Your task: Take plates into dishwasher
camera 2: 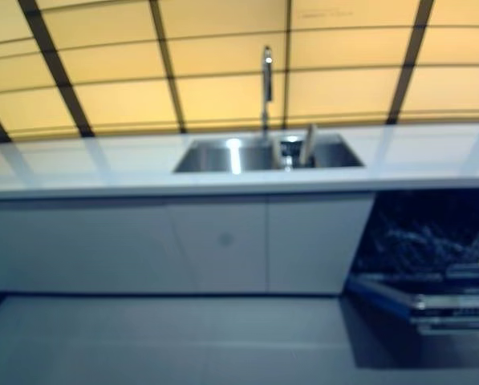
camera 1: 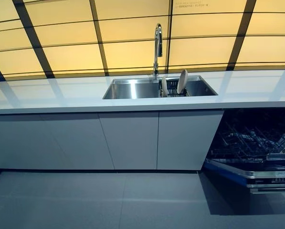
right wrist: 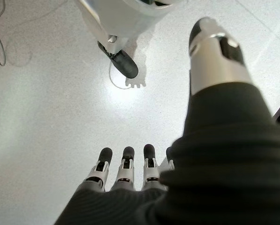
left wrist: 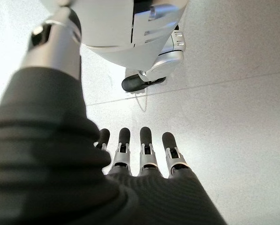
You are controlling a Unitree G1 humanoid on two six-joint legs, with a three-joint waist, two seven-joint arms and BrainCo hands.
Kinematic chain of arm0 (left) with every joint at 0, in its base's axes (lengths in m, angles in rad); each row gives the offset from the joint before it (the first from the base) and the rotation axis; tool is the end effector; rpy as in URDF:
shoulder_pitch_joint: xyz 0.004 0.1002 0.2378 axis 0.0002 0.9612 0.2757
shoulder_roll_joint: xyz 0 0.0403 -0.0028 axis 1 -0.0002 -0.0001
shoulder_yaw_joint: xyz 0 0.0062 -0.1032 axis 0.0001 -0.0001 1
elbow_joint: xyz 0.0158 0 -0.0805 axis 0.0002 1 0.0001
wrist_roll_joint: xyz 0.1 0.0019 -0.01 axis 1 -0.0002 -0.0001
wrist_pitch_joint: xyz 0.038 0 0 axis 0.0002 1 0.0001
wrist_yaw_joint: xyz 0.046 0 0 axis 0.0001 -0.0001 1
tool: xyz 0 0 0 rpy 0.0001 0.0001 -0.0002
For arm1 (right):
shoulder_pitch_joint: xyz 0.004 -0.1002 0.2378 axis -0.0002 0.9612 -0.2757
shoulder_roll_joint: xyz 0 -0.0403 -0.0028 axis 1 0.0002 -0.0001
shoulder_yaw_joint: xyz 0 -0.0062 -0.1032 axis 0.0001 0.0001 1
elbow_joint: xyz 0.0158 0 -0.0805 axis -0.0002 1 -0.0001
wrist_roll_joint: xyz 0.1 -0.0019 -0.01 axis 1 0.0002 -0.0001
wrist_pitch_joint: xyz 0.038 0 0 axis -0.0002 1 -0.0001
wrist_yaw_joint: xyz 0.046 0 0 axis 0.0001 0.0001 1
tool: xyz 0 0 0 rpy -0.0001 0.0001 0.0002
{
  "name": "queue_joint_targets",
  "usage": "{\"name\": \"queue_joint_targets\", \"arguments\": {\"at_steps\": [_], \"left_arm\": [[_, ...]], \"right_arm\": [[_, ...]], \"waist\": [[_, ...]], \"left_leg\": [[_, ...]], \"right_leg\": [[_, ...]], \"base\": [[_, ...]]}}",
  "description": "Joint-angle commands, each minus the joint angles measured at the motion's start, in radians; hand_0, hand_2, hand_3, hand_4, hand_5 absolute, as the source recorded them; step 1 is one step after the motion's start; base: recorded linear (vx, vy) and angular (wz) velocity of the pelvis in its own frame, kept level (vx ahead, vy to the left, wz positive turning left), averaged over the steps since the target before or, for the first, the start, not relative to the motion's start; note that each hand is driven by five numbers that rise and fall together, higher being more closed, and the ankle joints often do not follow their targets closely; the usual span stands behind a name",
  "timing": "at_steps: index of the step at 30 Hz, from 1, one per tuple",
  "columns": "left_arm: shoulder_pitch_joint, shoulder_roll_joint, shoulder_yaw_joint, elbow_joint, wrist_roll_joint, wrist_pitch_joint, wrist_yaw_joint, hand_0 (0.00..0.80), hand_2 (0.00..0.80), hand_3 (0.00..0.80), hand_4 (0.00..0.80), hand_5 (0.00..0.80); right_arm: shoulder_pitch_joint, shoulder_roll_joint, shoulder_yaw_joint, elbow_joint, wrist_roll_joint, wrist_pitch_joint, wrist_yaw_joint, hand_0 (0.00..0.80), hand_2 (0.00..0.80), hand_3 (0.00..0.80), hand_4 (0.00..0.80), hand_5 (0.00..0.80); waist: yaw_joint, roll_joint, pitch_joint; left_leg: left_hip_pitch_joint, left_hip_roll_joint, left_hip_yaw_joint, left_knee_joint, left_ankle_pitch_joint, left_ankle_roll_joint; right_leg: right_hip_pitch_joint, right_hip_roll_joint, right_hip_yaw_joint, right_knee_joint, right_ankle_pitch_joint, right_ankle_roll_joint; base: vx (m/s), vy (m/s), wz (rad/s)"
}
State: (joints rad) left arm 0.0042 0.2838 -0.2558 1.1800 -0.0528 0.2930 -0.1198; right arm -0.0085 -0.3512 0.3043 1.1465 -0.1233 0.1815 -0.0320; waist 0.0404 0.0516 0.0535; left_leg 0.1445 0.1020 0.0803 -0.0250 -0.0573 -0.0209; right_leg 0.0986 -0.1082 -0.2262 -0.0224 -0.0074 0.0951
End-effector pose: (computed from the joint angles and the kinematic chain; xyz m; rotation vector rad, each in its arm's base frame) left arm 0.0643 0.2333 -0.1141 0.2753 1.5139 -0.0681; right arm 0.0793 -0.2510 -0.1053 -0.6380 1.3355 0.0622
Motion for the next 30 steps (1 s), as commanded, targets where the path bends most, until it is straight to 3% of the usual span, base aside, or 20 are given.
{"name": "queue_joint_targets", "arguments": {"at_steps": [1, 6, 8, 10, 13, 14, 15, 16, 17, 19, 20, 22, 24, 30], "left_arm": [[-0.058, 0.025, 0.024, 0.055, 0.032, -0.015, 0.015, 0.0, 0.0, 0.0, 0.0, 0.0], [-0.066, 0.023, 0.025, 0.052, 0.01, -0.035, 0.04, 0.0, 0.0, 0.0, 0.0, 0.0], [-0.074, 0.018, 0.026, 0.054, 0.017, -0.05, 0.06, 0.0, 0.0, 0.0, 0.0, 0.0], [-0.073, 0.018, 0.025, 0.052, 0.005, -0.046, 0.067, 0.0, 0.0, 0.0, 0.0, 0.0], [-0.063, 0.021, 0.03, 0.052, -0.008, -0.038, 0.061, 0.0, 0.0, 0.0, 0.0, 0.0], [-0.055, 0.022, 0.04, 0.059, 0.001, -0.043, 0.06, 0.0, 0.0, 0.0, 0.0, 0.0], [-0.044, 0.022, 0.049, 0.064, 0.013, -0.048, 0.062, 0.0, 0.0, 0.0, 0.0, 0.0], [-0.038, 0.023, 0.055, 0.065, 0.017, -0.05, 0.064, 0.0, 0.0, 0.0, 0.0, 0.0], [-0.032, 0.024, 0.069, 0.064, 0.022, -0.044, 0.063, 0.0, 0.0, 0.0, 0.0, 0.0], [-0.029, 0.027, 0.081, 0.063, 0.026, -0.038, 0.06, 0.0, 0.0, 0.0, 0.0, 0.0], [-0.033, 0.04, 0.086, 0.069, 0.015, -0.031, 0.064, 0.0, 0.0, 0.0, 0.0, 0.0], [-0.04, 0.049, 0.088, 0.071, 0.012, -0.03, 0.069, 0.0, 0.0, 0.0, 0.0, 0.0], [-0.055, 0.062, 0.082, 0.067, 0.005, -0.027, 0.072, 0.0, 0.0, 0.0, 0.0, 0.0], [-0.063, 0.063, 0.057, 0.072, 0.039, -0.051, 0.049, 0.0, 0.0, 0.0, 0.0, 0.0]], "right_arm": [[-0.091, 0.044, 0.034, 0.071, 0.031, 0.005, -0.017, 0.0, 0.0, 0.0, 0.0, 0.0], [-0.107, 0.031, 0.041, 0.073, 0.022, 0.011, -0.008, 0.0, 0.0, 0.0, 0.0, 0.0], [-0.12, 0.015, 0.053, 0.07, 0.03, 0.022, -0.004, 0.0, 0.0, 0.0, 0.0, 0.0], [-0.12, 0.007, 0.058, 0.064, 0.02, 0.044, 0.006, 0.0, 0.0, 0.0, 0.0, 0.0], [-0.1, 0.005, 0.047, 0.084, 0.039, 0.05, -0.003, 0.0, 0.0, 0.0, 0.0, 0.0], [-0.09, 0.007, 0.04, 0.09, 0.047, 0.052, -0.008, 0.0, 0.0, 0.0, 0.0, 0.0], [-0.079, 0.008, 0.033, 0.093, 0.062, 0.06, -0.018, 0.0, 0.0, 0.0, 0.0, 0.0], [-0.076, 0.009, 0.03, 0.094, 0.074, 0.067, -0.023, 0.0, 0.0, 0.0, 0.0, 0.0], [-0.076, 0.008, 0.02, 0.097, 0.083, 0.075, -0.02, 0.0, 0.0, 0.0, 0.0, 0.0], [-0.077, 0.011, 0.009, 0.104, 0.068, 0.078, -0.009, 0.0, 0.0, 0.0, 0.0, 0.0], [-0.072, 0.02, 0.0, 0.105, 0.059, 0.084, -0.006, 0.0, 0.0, 0.0, 0.0, 0.0], [-0.068, 0.025, -0.006, 0.105, 0.038, 0.077, 0.008, 0.0, 0.0, 0.0, 0.0, 0.0], [-0.069, 0.036, 0.006, 0.105, 0.018, 0.06, 0.018, 0.0, 0.0, 0.0, 0.0, 0.0], [-0.092, 0.038, 0.01, 0.098, 0.076, 0.038, -0.007, 0.0, 0.0, 0.0, 0.0, 0.0]], "waist": [[-0.008, -0.082, 0.016], [-0.014, -0.1, 0.045], [-0.008, -0.129, 0.079], [0.001, -0.13, 0.101], [0.049, -0.082, 0.13], [0.08, -0.054, 0.128], [0.109, -0.048, 0.128], [0.121, -0.047, 0.125], [0.129, -0.053, 0.114], [0.127, -0.055, 0.093], [0.116, -0.059, 0.074], [0.113, -0.062, 0.066], [0.124, -0.068, 0.058], [0.155, -0.08, 0.054]], "left_leg": [[-0.012, -0.086, -0.002, 0.022, -0.014, 0.039], [-0.064, -0.06, -0.017, 0.161, -0.044, 0.019], [-0.181, -0.04, 0.001, 0.417, -0.003, 0.017], [-0.269, -0.028, 0.028, 0.487, 0.05, 0.014], [-0.37, -0.01, 0.087, 0.306, 0.174, -0.027], [-0.416, -0.009, 0.089, 0.221, 0.259, -0.057], [-0.426, -0.035, 0.057, 0.13, 0.314, -0.076], [-0.431, -0.048, 0.038, 0.102, 0.326, -0.078], [-0.421, -0.074, 0.017, 0.091, 0.291, -0.058], [-0.402, -0.086, 0.021, 0.09, 0.234, -0.031], [-0.384, -0.089, 0.019, 0.119, 0.181, -0.008], [-0.382, -0.083, 0.021, 0.155, 0.148, 0.004], [-0.382, -0.078, 0.014, 0.173, 0.134, 0.008], [-0.447, -0.06, 0.011, 0.2, 0.146, -0.009]], "right_leg": [[-0.019, 0.051, 0.029, 0.12, -0.063, -0.032], [-0.037, 0.052, 0.046, 0.155, -0.079, -0.063], [-0.046, 0.04, 0.064, 0.176, -0.088, -0.099], [-0.036, 0.055, 0.084, 0.185, -0.093, -0.111], [0.042, 0.11, 0.104, 0.17, -0.11, -0.086], [0.095, 0.137, 0.11, 0.152, -0.135, -0.083], [0.146, 0.141, 0.125, 0.135, -0.154, -0.08], [0.165, 0.141, 0.136, 0.131, -0.161, -0.079], [0.182, 0.124, 0.149, 0.142, -0.182, -0.073], [0.175, 0.106, 0.164, 0.153, -0.185, -0.057], [0.166, 0.076, 0.162, 0.175, -0.202, -0.04], [0.161, 0.053, 0.144, 0.19, -0.21, -0.034], [0.153, 0.02, 0.1, 0.193, -0.2, -0.021], [0.165, -0.017, 0.063, 0.124, -0.171, -0.008]], "base": [[0.033, -0.073, -0.06], [0.025, -0.06, -0.12], [0.029, -0.106, -0.22], [0.142, -0.08, -0.12], [0.391, 0.011, 0.26], [0.524, 0.042, 0.25], [0.535, 0.052, 0.07], [0.49, 0.074, -0.22], [0.36, 0.107, -0.54], [0.318, 0.131, -0.8], [0.268, 0.111, -0.55], [0.304, 0.068, -0.36], [0.213, -0.017, -0.32], [0.063, -0.023, -0.07]]}}
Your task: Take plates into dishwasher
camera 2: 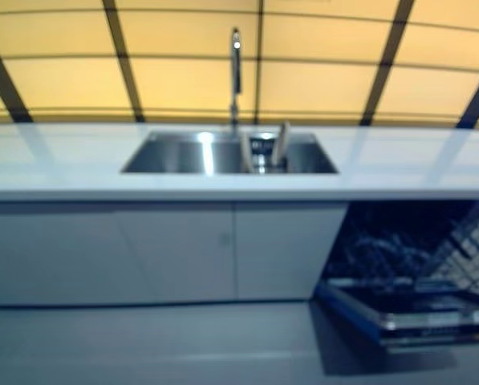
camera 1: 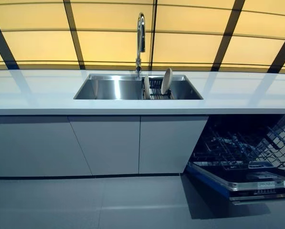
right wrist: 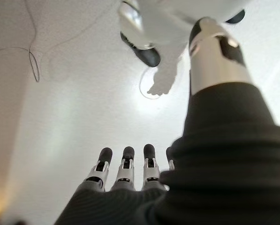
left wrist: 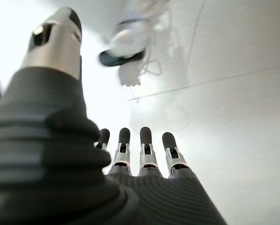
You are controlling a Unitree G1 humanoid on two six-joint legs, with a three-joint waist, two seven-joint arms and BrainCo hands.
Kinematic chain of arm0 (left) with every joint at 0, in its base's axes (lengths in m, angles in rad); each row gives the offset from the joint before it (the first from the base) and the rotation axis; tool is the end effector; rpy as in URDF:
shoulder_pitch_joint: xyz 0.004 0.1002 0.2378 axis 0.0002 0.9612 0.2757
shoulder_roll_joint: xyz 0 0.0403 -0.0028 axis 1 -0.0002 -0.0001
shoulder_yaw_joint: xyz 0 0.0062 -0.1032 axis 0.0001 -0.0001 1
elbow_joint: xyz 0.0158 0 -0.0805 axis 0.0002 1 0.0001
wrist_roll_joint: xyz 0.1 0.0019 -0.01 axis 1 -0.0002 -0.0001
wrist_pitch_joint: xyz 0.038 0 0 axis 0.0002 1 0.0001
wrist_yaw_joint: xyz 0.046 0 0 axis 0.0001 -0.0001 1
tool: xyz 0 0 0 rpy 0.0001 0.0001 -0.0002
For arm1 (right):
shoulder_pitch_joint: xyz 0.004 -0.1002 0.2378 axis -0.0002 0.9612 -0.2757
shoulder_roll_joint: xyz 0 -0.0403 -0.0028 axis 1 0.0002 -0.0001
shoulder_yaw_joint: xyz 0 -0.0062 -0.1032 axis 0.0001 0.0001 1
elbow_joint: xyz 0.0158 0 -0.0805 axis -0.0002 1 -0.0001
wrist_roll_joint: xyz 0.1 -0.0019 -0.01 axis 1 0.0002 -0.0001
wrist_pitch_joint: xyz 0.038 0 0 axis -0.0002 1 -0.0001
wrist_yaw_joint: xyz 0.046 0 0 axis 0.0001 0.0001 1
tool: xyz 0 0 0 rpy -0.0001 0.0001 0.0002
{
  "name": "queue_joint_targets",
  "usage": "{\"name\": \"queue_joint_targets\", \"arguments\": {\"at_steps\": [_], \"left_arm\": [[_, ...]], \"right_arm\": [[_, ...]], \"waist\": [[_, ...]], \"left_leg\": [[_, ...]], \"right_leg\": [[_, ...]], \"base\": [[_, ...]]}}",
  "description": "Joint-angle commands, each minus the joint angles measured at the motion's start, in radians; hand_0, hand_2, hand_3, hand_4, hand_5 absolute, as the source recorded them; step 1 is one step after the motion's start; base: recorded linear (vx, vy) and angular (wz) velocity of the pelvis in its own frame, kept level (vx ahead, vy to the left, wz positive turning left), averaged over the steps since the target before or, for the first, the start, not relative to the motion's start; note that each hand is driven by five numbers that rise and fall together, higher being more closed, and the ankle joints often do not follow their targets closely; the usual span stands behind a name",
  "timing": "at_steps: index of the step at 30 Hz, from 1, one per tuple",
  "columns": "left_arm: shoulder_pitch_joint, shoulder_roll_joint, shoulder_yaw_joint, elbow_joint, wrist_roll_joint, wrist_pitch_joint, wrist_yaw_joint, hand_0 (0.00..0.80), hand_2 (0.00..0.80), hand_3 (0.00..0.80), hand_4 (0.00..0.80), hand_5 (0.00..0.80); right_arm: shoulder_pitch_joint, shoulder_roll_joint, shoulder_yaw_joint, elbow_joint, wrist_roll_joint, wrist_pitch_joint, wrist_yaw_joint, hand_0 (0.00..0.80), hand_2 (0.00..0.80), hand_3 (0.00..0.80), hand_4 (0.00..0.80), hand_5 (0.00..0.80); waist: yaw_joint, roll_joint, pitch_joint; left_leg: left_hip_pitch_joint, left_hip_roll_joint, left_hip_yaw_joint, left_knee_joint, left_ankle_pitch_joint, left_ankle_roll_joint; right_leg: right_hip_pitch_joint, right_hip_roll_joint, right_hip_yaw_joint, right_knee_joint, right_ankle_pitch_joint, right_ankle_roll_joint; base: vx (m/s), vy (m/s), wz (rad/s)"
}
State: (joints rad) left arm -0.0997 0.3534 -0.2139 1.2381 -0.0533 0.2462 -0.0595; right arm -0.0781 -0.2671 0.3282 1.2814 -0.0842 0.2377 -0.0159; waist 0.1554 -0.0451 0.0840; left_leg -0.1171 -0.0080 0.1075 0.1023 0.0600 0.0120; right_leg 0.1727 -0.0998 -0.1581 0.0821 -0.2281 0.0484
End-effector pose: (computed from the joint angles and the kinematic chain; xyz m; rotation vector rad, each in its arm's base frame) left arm 0.0956 0.2602 -0.1002 0.3601 1.4069 0.0653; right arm 0.0798 -0.2291 -0.1140 -0.5682 1.4521 0.0908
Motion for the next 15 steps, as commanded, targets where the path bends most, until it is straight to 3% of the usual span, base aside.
{"name": "queue_joint_targets", "arguments": {"at_steps": [1, 8, 12, 15], "left_arm": [[0.043, -0.008, 0.015, 0.014, 0.044, -0.007, -0.013, 0.0, 0.0, 0.0, 0.0, 0.0], [0.062, -0.019, 0.018, 0.016, 0.053, -0.016, -0.011, 0.0, 0.0, 0.0, 0.0, 0.0], [0.045, -0.014, 0.019, 0.021, 0.048, -0.003, -0.005, 0.0, 0.0, 0.0, 0.0, 0.0], [0.035, -0.004, 0.018, 0.017, 0.068, 0.004, -0.006, 0.0, 0.0, 0.0, 0.0, 0.0]], "right_arm": [[-0.022, -0.047, -0.016, -0.037, 0.044, -0.018, -0.025, 0.0, 0.0, 0.0, 0.0, 0.0], [-0.018, -0.055, -0.04, -0.038, 0.024, -0.03, -0.024, 0.0, 0.0, 0.0, 0.0, 0.0], [-0.027, -0.053, -0.047, -0.031, 0.028, -0.026, -0.026, 0.0, 0.0, 0.0, 0.0, 0.0], [-0.024, -0.049, -0.059, -0.036, 0.034, -0.024, -0.029, 0.0, 0.0, 0.0, 0.0, 0.0]], "waist": [[0.041, 0.016, 0.022], [0.034, -0.001, 0.021], [0.026, -0.014, 0.014], [0.015, -0.026, -0.003]], "left_leg": [[-0.186, 0.052, -0.018, 0.073, 0.027, -0.043], [-0.18, 0.061, -0.038, 0.137, -0.032, -0.039], [-0.173, 0.048, -0.031, 0.189, -0.086, -0.007], [-0.122, 0.006, -0.022, 0.147, -0.103, 0.032]], "right_leg": [[0.091, -0.028, -0.006, 0.016, 0.052, 0.04], [0.08, -0.068, -0.002, 0.008, 0.076, 0.067], [0.081, -0.107, 0.014, 0.073, 0.097, 0.091], [0.044, -0.155, 0.034, 0.22, 0.257, 0.114]], "base": [[0.094, 0.024, 0.08], [0.101, 0.063, 0.04], [0.132, 0.147, -0.03], [0.173, 0.204, 0.02]]}}
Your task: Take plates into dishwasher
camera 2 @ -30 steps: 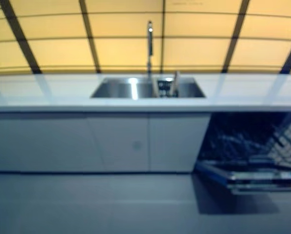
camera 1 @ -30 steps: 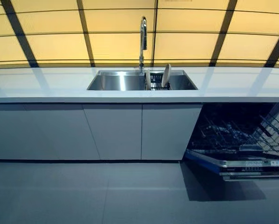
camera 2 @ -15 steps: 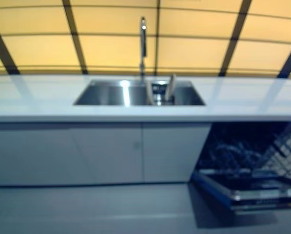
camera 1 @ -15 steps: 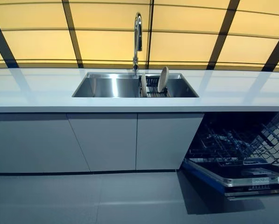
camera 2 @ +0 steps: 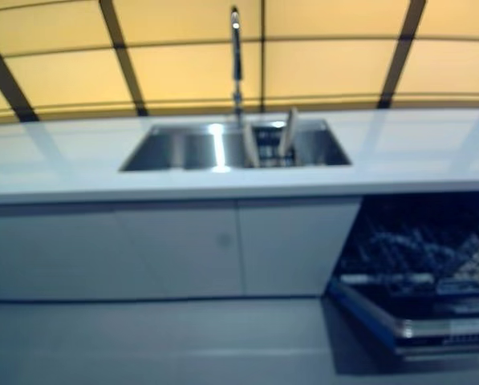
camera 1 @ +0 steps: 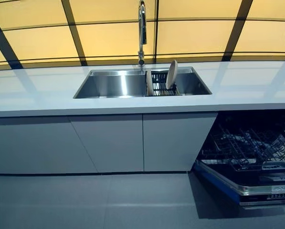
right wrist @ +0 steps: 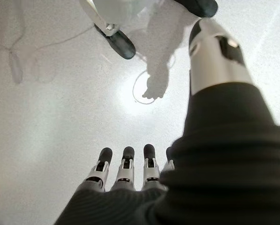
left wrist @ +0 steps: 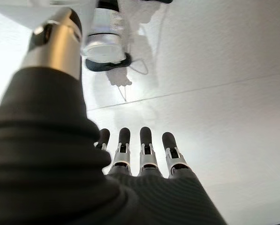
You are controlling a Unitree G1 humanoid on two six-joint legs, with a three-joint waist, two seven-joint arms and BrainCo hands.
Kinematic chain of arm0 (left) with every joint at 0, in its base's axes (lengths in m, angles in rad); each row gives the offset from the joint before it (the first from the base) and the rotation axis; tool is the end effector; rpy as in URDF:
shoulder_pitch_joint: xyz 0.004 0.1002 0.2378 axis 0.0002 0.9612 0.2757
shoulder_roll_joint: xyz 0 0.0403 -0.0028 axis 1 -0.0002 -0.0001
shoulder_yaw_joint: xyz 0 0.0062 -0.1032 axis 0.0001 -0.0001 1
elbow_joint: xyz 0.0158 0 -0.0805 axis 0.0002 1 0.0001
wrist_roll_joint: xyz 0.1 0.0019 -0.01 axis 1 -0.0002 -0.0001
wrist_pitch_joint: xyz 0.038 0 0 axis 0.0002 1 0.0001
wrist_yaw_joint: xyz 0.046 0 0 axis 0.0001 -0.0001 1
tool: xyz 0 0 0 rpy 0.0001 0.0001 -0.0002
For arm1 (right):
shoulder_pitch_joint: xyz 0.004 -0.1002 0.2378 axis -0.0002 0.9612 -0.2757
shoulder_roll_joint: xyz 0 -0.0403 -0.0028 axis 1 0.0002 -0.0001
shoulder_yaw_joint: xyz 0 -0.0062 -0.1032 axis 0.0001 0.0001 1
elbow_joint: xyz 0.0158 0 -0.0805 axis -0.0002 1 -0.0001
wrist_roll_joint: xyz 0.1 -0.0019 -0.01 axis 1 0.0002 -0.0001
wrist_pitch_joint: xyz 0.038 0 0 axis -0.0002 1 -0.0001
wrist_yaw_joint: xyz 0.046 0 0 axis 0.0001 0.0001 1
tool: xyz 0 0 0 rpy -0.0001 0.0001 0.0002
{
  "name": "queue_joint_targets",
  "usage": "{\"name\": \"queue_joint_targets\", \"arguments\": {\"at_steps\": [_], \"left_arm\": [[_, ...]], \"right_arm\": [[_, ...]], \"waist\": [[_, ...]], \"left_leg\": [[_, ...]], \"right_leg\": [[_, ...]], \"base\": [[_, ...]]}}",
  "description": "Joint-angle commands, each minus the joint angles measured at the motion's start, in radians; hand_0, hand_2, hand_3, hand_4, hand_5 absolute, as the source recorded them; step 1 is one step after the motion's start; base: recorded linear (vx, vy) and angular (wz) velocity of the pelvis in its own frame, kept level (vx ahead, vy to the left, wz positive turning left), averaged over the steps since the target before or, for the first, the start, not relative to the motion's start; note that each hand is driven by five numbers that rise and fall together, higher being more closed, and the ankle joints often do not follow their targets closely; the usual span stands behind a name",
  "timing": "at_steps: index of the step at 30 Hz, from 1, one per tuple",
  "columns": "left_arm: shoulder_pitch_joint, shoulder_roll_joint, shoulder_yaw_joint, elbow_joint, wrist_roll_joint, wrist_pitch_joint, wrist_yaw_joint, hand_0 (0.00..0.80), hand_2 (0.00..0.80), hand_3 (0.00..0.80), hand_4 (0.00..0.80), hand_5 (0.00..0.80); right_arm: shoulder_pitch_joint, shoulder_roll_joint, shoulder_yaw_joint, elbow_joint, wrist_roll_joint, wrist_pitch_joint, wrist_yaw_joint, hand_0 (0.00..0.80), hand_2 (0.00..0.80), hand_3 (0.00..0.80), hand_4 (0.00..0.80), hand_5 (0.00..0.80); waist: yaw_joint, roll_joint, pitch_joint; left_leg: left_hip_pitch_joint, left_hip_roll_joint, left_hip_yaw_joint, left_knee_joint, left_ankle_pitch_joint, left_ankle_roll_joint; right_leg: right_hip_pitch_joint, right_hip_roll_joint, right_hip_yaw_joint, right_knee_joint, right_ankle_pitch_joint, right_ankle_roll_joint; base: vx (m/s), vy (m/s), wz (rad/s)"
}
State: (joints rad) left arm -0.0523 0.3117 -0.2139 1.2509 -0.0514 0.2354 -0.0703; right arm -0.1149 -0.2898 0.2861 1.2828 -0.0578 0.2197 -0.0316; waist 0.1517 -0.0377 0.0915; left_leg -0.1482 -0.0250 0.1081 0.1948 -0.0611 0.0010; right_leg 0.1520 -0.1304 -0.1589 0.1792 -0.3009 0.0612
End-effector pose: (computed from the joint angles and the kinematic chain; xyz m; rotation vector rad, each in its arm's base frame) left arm 0.0763 0.2475 -0.1092 0.3161 1.4576 0.0274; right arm 0.0944 -0.2377 -0.1084 -0.5423 1.3970 0.0164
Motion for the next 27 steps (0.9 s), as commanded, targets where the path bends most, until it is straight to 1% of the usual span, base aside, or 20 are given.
{"name": "queue_joint_targets", "arguments": {"at_steps": [1, 3, 4, 5, 6, 7, 8, 9, 10, 11, 12, 13, 14, 15, 17, 18, 20, 23, 25, 27], "left_arm": [[-0.021, 0.046, 0.001, 0.002, 0.078, 0.022, 0.0, 0.0, 0.0, 0.0, 0.0, 0.0], [-0.024, 0.051, -0.01, 0.001, 0.078, 0.032, 0.0, 0.0, 0.0, 0.0, 0.0, 0.0], [-0.025, 0.054, -0.015, 0.002, 0.074, 0.037, 0.006, 0.0, 0.0, 0.0, 0.0, 0.0], [-0.028, 0.057, -0.016, 0.005, 0.065, 0.041, 0.011, 0.0, 0.0, 0.0, 0.0, 0.0], [-0.03, 0.059, -0.015, 0.007, 0.065, 0.04, 0.01, 0.0, 0.0, 0.0, 0.0, 0.0], [-0.03, 0.06, -0.012, 0.008, 0.071, 0.037, 0.009, 0.0, 0.0, 0.0, 0.0, 0.0], [-0.03, 0.061, -0.01, 0.008, 0.081, 0.033, 0.006, 0.0, 0.0, 0.0, 0.0, 0.0], [-0.031, 0.061, -0.008, 0.011, 0.088, 0.032, 0.004, 0.0, 0.0, 0.0, 0.0, 0.0], [-0.031, 0.06, -0.008, 0.013, 0.09, 0.03, 0.003, 0.0, 0.0, 0.0, 0.0, 0.0], [-0.031, 0.06, -0.007, 0.019, 0.094, 0.029, 0.001, 0.0, 0.0, 0.0, 0.0, 0.0], [-0.028, 0.058, -0.008, 0.022, 0.087, 0.034, -0.005, 0.0, 0.0, 0.0, 0.0, 0.0], [-0.024, 0.056, -0.007, 0.023, 0.078, 0.032, -0.003, 0.0, 0.0, 0.0, 0.0, 0.0], [-0.017, 0.05, 0.002, 0.025, 0.068, 0.034, -0.006, 0.0, 0.0, 0.0, 0.0, 0.0], [-0.014, 0.048, 0.005, 0.026, 0.065, 0.037, -0.005, 0.0, 0.0, 0.0, 0.0, 0.0], [0.001, 0.036, 0.026, 0.029, 0.025, 0.045, 0.021, 0.0, 0.0, 0.0, 0.0, 0.0], [0.002, 0.036, 0.029, 0.026, 0.023, 0.047, 0.021, 0.0, 0.0, 0.0, 0.0, 0.0], [-0.002, 0.042, 0.032, 0.026, 0.063, 0.042, -0.01, 0.0, 0.0, 0.0, 0.0, 0.0], [-0.004, 0.043, 0.023, 0.029, 0.063, 0.046, 0.012, 0.0, 0.0, 0.0, 0.0, 0.0], [-0.003, 0.046, 0.02, 0.026, 0.071, 0.049, 0.014, 0.0, 0.0, 0.0, 0.0, 0.0], [0.007, 0.052, 0.016, 0.018, 0.078, 0.057, 0.021, 0.0, 0.0, 0.0, 0.0, 0.0]], "right_arm": [[0.019, -0.026, -0.018, -0.046, 0.02, -0.019, -0.019, 0.0, 0.0, 0.0, 0.0, 0.0], [0.025, -0.028, -0.019, -0.056, 0.037, -0.026, -0.024, 0.0, 0.0, 0.0, 0.0, 0.0], [0.031, -0.029, -0.013, -0.062, 0.056, -0.028, -0.032, 0.0, 0.0, 0.0, 0.0, 0.0], [0.035, -0.031, -0.005, -0.062, 0.067, -0.037, -0.035, 0.0, 0.0, 0.0, 0.0, 0.0], [0.037, -0.032, -0.003, -0.059, 0.063, -0.043, -0.036, 0.0, 0.0, 0.0, 0.0, 0.0], [0.038, -0.033, -0.002, -0.056, 0.058, -0.047, -0.038, 0.0, 0.0, 0.0, 0.0, 0.0], [0.043, -0.033, 0.0, -0.053, 0.07, -0.051, -0.045, 0.0, 0.0, 0.0, 0.0, 0.0], [0.049, -0.036, -0.007, -0.047, 0.079, -0.06, -0.047, 0.0, 0.0, 0.0, 0.0, 0.0], [0.05, -0.038, -0.01, -0.045, 0.081, -0.063, -0.047, 0.0, 0.0, 0.0, 0.0, 0.0], [0.059, -0.045, -0.027, -0.038, 0.082, -0.076, -0.044, 0.0, 0.0, 0.0, 0.0, 0.0], [0.064, -0.056, -0.042, -0.036, 0.073, -0.085, -0.035, 0.0, 0.0, 0.0, 0.0, 0.0], [0.064, -0.062, -0.049, -0.038, 0.058, -0.084, -0.025, 0.0, 0.0, 0.0, 0.0, 0.0], [0.059, -0.064, -0.051, -0.034, 0.034, -0.078, -0.016, 0.0, 0.0, 0.0, 0.0, 0.0], [0.058, -0.063, -0.05, -0.032, 0.031, -0.074, -0.017, 0.0, 0.0, 0.0, 0.0, 0.0], [0.058, -0.061, -0.038, -0.036, 0.033, -0.042, -0.021, 0.0, 0.0, 0.0, 0.0, 0.0], [0.058, -0.06, -0.037, -0.038, 0.04, -0.042, -0.023, 0.0, 0.0, 0.0, 0.0, 0.0], [0.044, -0.067, -0.039, -0.054, 0.053, -0.054, -0.019, 0.0, 0.0, 0.0, 0.0, 0.0], [0.029, -0.074, -0.045, -0.066, 0.096, -0.061, -0.032, 0.0, 0.0, 0.0, 0.0, 0.0], [0.018, -0.082, -0.052, -0.074, 0.097, -0.068, -0.023, 0.0, 0.0, 0.0, 0.0, 0.0], [0.012, -0.087, -0.049, -0.086, 0.091, -0.088, -0.01, 0.0, 0.0, 0.0, 0.0, 0.0]], "waist": [[-0.01, -0.005, -0.017], [-0.029, 0.006, -0.014], [-0.05, 0.01, -0.005], [-0.075, 0.022, 0.001], [-0.089, 0.018, 0.01], [-0.106, 0.015, 0.013], [-0.124, 0.008, 0.019], [-0.151, -0.003, 0.025], [-0.159, -0.002, 0.028], [-0.188, -0.003, 0.029], [-0.213, 0.014, 0.029], [-0.218, 0.016, 0.028], [-0.219, -0.005, 0.025], [-0.22, -0.01, 0.024], [-0.228, -0.018, 0.017], [-0.228, -0.019, 0.017], [-0.223, -0.021, 0.011], [-0.221, -0.019, 0.003], [-0.222, -0.014, -0.001], [-0.221, -0.001, -0.004]], "left_leg": [[-0.024, 0.008, -0.031, 0.007, 0.002, 0.077], [0.008, -0.002, -0.039, -0.007, -0.004, 0.09], [0.043, -0.018, -0.049, -0.02, -0.013, 0.096], [0.081, -0.021, -0.051, -0.044, -0.013, 0.093], [0.108, -0.029, -0.05, -0.053, -0.024, 0.091], [0.13, -0.033, -0.052, -0.065, -0.033, 0.087], [0.16, -0.041, -0.063, -0.077, -0.052, 0.086], [0.202, -0.052, -0.088, -0.088, -0.076, 0.079], [0.215, -0.051, -0.099, -0.088, -0.085, 0.077], [0.252, -0.053, -0.138, -0.092, -0.104, 0.07], [0.301, -0.038, -0.177, -0.095, -0.128, 0.064], [0.322, -0.034, -0.189, -0.084, -0.152, 0.062], [0.316, -0.038, -0.177, -0.034, -0.202, 0.076], [0.316, -0.037, -0.171, -0.022, -0.213, 0.078], [0.354, -0.008, -0.15, -0.009, -0.234, 0.06], [0.359, -0.003, -0.149, -0.011, -0.235, 0.056], [0.394, 0.025, -0.125, -0.057, -0.221, 0.04], [0.397, 0.028, -0.122, -0.096, -0.2, 0.032], [0.403, 0.032, -0.118, -0.12, -0.191, 0.023], [0.408, 0.035, -0.119, -0.145, -0.177, 0.015]], "right_leg": [[-0.036, -0.101, 0.082, 0.34, 0.415, 0.101], [-0.099, -0.074, 0.106, 0.426, 0.424, 0.089], [-0.166, -0.062, 0.098, 0.448, 0.42, 0.075], [-0.235, -0.04, 0.061, 0.379, 0.387, 0.049], [-0.265, -0.044, 0.038, 0.305, 0.364, 0.04], [-0.299, -0.049, 0.014, 0.204, 0.368, 0.037], [-0.339, -0.06, 0.0, 0.123, 0.397, 0.047], [-0.398, -0.077, -0.006, -0.003, 0.449, 0.072], [-0.404, -0.078, -0.005, -0.038, 0.465, 0.08], [-0.441, -0.076, 0.023, -0.148, 0.511, 0.102], [-0.469, -0.048, 0.033, -0.219, 0.533, 0.108], [-0.486, -0.038, 0.03, -0.187, 0.53, 0.098], [-0.477, -0.037, 0.036, -0.096, 0.496, 0.077], [-0.47, -0.037, 0.039, -0.085, 0.491, 0.076], [-0.455, -0.037, 0.052, -0.03, 0.487, 0.078], [-0.454, -0.037, 0.052, -0.025, 0.485, 0.08], [-0.443, -0.042, 0.035, -0.02, 0.485, 0.087], [-0.429, -0.034, 0.039, -0.039, 0.479, 0.088], [-0.435, -0.04, 0.036, -0.041, 0.481, 0.094], [-0.445, -0.053, 0.026, -0.035, 0.477, 0.105]], "base": [[0.245, 0.294, -0.04], [0.222, 0.194, 0.18], [0.287, 0.088, 0.54], [0.328, 0.006, 0.48], [0.33, -0.088, 0.02], [0.327, -0.172, -0.23], [0.42, -0.274, -0.15], [0.375, -0.254, -0.01], [0.464, -0.292, 0.3], [0.443, -0.213, 0.41], [0.44, -0.214, 0.5], [0.313, -0.164, 0.38], [0.173, -0.122, 0.27], [0.223, -0.125, 0.24], [0.188, -0.105, 0.42], [0.132, -0.137, 0.5], [0.128, -0.133, 0.26], [0.089, -0.057, -0.09], [0.058, 0.001, -0.08], [0.079, 0.022, 0.03]]}}
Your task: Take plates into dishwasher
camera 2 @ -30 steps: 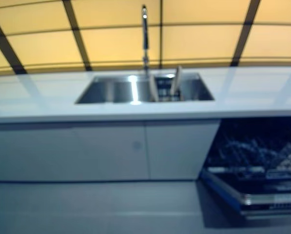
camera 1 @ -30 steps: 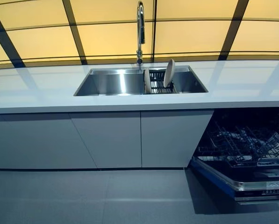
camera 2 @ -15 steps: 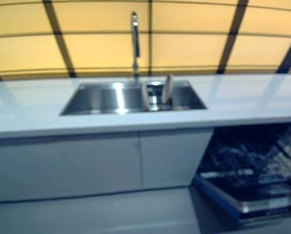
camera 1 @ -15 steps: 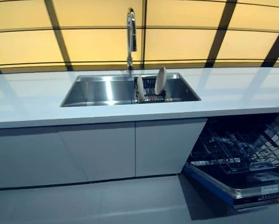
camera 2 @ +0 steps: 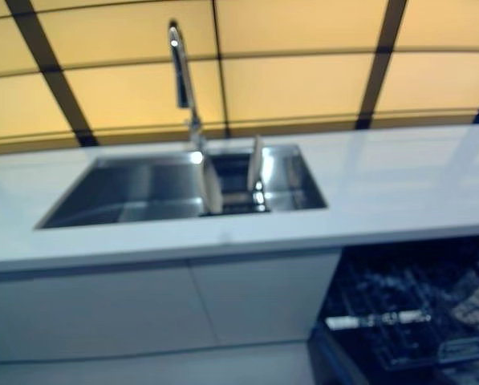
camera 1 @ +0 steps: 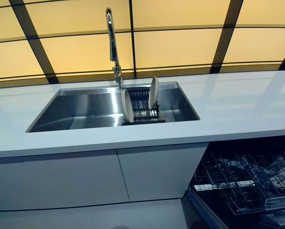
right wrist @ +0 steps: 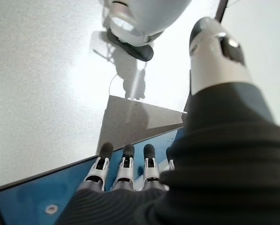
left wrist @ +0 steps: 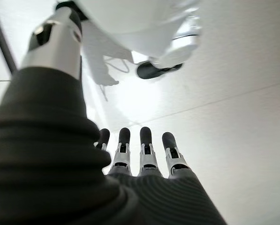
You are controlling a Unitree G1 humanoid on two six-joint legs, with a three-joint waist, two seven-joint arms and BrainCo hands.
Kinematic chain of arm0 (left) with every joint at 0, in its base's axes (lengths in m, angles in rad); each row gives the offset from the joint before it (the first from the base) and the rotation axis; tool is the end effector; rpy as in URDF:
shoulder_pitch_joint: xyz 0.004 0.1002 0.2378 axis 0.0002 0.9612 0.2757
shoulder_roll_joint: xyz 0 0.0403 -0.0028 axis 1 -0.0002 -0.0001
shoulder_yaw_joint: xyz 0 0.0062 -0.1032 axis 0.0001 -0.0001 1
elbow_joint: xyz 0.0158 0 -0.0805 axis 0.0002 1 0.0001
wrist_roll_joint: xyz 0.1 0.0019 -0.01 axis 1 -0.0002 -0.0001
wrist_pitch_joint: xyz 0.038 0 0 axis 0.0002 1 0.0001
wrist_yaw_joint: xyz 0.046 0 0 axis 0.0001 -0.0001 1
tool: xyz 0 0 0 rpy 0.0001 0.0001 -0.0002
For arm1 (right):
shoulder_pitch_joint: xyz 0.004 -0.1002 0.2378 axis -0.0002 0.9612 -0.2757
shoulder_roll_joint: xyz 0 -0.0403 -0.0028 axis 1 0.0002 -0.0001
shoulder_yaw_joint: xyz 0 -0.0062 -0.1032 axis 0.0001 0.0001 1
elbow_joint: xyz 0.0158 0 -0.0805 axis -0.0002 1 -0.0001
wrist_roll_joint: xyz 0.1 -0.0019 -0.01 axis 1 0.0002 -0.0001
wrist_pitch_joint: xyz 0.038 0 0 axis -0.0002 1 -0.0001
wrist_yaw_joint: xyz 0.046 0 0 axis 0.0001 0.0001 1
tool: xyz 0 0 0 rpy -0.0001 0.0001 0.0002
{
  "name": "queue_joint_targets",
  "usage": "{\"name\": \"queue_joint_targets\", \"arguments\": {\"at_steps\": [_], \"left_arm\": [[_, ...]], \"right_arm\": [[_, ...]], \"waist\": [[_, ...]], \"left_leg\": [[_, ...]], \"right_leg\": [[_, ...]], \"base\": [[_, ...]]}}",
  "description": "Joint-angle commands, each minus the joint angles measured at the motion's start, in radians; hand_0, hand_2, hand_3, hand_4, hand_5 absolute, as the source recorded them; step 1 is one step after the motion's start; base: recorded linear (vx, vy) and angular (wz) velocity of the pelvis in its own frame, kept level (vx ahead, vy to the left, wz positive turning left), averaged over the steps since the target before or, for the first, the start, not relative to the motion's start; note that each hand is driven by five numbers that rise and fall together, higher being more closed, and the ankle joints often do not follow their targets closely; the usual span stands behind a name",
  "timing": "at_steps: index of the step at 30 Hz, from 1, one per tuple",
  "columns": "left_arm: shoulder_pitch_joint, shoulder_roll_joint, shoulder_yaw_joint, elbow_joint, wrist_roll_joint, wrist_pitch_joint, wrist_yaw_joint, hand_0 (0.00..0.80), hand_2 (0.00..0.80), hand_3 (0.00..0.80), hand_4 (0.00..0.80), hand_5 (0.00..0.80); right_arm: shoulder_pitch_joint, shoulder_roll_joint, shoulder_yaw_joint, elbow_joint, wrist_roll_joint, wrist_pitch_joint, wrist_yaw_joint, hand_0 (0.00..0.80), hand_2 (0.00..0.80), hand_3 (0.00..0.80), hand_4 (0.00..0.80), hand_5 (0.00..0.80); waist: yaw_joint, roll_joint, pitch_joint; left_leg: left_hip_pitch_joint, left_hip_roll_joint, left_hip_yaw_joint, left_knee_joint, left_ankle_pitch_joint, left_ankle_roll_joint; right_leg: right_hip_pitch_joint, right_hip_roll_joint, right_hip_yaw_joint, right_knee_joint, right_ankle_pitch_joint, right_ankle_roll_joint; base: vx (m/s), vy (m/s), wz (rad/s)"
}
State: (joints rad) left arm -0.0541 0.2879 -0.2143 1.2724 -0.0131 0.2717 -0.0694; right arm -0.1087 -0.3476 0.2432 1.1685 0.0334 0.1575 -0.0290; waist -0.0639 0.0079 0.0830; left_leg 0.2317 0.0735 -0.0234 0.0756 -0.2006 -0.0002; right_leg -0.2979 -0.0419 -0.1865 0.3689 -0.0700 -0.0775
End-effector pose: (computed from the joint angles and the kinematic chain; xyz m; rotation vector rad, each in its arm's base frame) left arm 0.0717 0.2410 -0.1122 0.3353 1.5147 0.0028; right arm 0.1141 -0.2513 -0.0965 -0.4540 1.2305 -0.0643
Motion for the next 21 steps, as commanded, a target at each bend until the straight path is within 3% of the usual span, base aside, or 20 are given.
{"name": "queue_joint_targets", "arguments": {"at_steps": [1, 14, 19, 21], "left_arm": [[0.013, 0.079, 0.014, -0.006, 0.04, 0.024, 0.021, 0.0, 0.0, 0.0, 0.0, 0.0], [0.02, 0.082, -0.001, -0.016, 0.073, -0.002, -0.005, 0.0, 0.0, 0.0, 0.0, 0.0], [-0.016, 0.075, -0.043, -0.042, 0.101, -0.045, -0.047, 0.0, 0.0, 0.0, 0.0, 0.0], [-0.036, 0.064, -0.068, -0.05, 0.092, -0.05, -0.051, 0.0, 0.0, 0.0, 0.0, 0.0]], "right_arm": [[0.005, -0.028, -0.003, 0.024, 0.005, -0.029, -0.012, 0.0, 0.0, 0.0, 0.0, 0.0], [0.009, -0.001, 0.061, 0.009, -0.064, -0.095, 0.048, 0.0, 0.0, 0.0, 0.0, 0.0], [0.004, 0.006, 0.08, 0.0, -0.055, -0.088, 0.056, 0.0, 0.0, 0.0, 0.0, 0.0], [-0.01, 0.006, 0.099, -0.002, -0.054, -0.058, 0.069, 0.0, 0.0, 0.0, 0.0, 0.0]], "waist": [[-0.004, -0.043, 0.005], [0.008, -0.029, 0.003], [0.01, -0.039, -0.005], [0.002, -0.043, -0.018]], "left_leg": [[0.027, -0.064, 0.012, -0.029, -0.035, 0.016], [0.041, -0.078, 0.004, -0.056, -0.029, 0.02], [0.045, -0.062, 0.012, -0.055, -0.028, 0.008], [0.069, -0.037, 0.018, -0.042, -0.033, -0.01]], "right_leg": [[0.003, -0.146, 0.051, -0.223, 0.246, 0.246], [0.0, -0.182, 0.018, -0.218, 0.253, 0.258], [0.021, -0.171, 0.013, -0.208, 0.234, 0.252], [0.023, -0.155, 0.008, -0.187, 0.212, 0.243]], "base": [[0.069, 0.02, 0.04], [0.082, 0.003, 0.05], [0.068, -0.056, 0.09], [0.036, -0.059, 0.06]]}}
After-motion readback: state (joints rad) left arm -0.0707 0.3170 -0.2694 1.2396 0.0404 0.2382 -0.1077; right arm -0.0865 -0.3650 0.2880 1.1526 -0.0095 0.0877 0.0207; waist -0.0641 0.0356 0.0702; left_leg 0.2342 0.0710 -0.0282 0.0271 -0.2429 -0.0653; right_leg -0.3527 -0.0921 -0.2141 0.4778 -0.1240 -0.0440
